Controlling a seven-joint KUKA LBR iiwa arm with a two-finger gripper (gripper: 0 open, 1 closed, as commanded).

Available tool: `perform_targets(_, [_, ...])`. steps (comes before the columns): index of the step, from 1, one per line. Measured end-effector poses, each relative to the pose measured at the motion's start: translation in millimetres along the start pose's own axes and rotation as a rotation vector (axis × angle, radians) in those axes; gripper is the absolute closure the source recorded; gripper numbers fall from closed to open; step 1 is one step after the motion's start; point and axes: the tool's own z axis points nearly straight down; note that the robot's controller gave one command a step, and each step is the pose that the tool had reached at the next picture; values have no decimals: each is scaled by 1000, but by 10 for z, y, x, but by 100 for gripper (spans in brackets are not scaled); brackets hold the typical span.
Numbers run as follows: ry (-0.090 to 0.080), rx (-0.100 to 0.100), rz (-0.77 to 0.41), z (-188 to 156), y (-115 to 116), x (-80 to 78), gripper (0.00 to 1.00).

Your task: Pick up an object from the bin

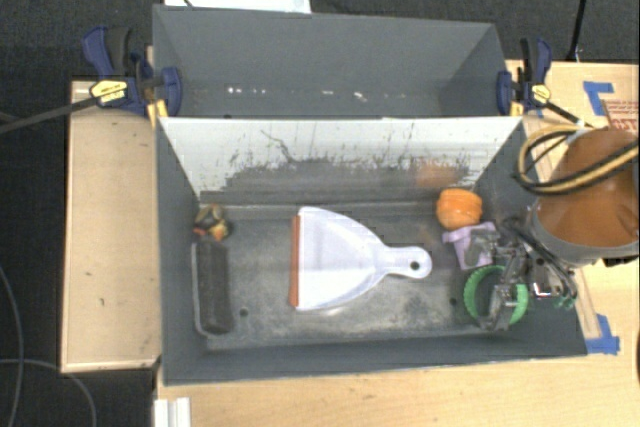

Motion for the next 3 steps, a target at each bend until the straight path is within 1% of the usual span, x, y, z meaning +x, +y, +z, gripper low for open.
perform_targets(1, [1, -2, -287, 214, -8, -117, 100])
perform_targets(2, [1, -2, -289, 214, -7, -118, 100])
perform_targets(3, [11, -6, -305, -356, -93, -95, 100])
